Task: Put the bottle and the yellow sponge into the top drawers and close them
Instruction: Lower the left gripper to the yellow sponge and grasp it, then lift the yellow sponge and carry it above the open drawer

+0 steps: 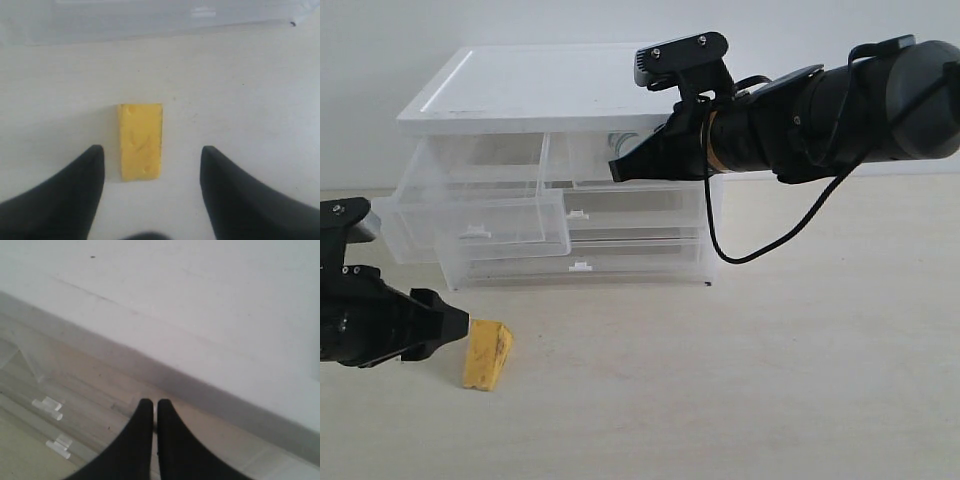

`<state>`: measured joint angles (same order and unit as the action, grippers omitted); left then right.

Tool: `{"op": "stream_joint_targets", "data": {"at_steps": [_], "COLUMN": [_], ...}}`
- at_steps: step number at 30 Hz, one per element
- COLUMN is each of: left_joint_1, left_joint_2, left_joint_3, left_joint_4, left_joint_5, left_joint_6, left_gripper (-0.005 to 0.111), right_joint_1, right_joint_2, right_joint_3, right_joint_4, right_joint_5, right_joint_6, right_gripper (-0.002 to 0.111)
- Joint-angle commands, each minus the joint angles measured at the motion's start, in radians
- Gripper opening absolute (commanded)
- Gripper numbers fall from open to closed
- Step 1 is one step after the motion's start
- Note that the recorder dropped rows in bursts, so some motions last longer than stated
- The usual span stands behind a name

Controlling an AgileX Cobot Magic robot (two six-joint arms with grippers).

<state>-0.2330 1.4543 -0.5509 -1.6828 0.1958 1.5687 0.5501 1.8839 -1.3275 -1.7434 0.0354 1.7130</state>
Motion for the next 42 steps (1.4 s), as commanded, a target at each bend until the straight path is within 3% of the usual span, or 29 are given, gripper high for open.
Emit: {"op": "stream_joint_targets", "data": {"at_steps": [1, 6, 18, 29, 39, 42], "left_joint_1": [-0.009, -0.009, -0.011, -0.011, -0.011, -0.011], "left_joint_2": [0.048, 0.163, 0.296, 0.372, 0.42, 0.42], "left_joint_3": [-0.017, -0.068, -0.166, -0.204, -0.206, -0.206], "left_joint_4": [-0.012, -0.028, -0.033, -0.059, -0.062, -0.062], "left_joint_5": [0.001, 0.095, 0.009, 0.022, 0.022, 0.038], "left_joint_6": [-0.002, 0.009, 0.023, 0.032, 0.035, 0.035], "left_gripper": [0.056, 0.058, 0.058, 0.058, 0.048, 0.032], "right_joint_1": [-0.002, -0.002, -0.002, -0.002, -0.002, -0.002], "right_joint_2": [0.015, 0.015, 0.015, 0.015, 0.015, 0.015], "right_joint_3": [-0.022, -0.022, -0.022, -0.022, -0.022, -0.022], "right_joint_4": [-0.001, -0.001, -0.001, -0.001, -0.001, -0.001], "right_joint_5": [-0.009, -0.017, -0.025, -0.029, -0.028, -0.028], "right_joint_6": [0.008, 0.007, 0.0, 0.0, -0.002, -0.004], "right_gripper": [0.0, 0.0, 0.0, 0.0, 0.0, 0.0]}}
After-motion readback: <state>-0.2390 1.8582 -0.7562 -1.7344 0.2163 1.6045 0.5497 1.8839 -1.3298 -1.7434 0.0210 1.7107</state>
